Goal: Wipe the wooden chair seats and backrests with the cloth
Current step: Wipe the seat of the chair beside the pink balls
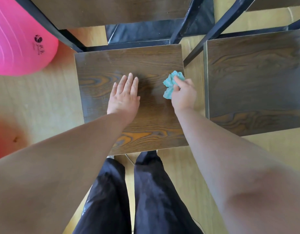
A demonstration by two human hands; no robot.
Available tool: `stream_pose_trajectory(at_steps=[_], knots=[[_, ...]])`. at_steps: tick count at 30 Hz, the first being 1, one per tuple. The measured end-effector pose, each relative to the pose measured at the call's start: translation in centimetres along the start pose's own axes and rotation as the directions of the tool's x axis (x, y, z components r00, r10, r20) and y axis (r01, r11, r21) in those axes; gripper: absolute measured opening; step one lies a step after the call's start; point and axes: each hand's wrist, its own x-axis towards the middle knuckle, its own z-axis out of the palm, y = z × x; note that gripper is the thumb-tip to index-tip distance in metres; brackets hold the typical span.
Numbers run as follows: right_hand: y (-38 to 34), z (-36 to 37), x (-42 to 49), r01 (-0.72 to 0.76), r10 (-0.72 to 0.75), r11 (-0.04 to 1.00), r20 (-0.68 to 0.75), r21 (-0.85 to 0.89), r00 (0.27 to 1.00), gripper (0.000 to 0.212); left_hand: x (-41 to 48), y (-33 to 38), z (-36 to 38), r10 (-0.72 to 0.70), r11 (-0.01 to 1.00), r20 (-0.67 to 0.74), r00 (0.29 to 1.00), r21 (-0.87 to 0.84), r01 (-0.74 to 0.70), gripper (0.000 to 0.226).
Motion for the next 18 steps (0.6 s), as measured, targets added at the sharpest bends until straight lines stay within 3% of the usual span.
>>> stream_pose_trajectory(at_steps=[12, 18], knots=[[-4.5, 5.0, -3.0, 0.097, -0.095, 0.994, 0.033, -0.045, 0.995, 0.036, -1.4, -6.7, 1.2, -0.079, 0.996, -0.026, 0.997, -0.040, 0.078, 0.061], [-6.8, 8.6, -5.3, 0.077, -0.079, 0.996, 0.051, 0.039, 0.996, 0.028, -4.0, -11.7, 1.6, -0.142, 0.983, -0.022, 0.990, -0.117, 0.138, 0.061]])
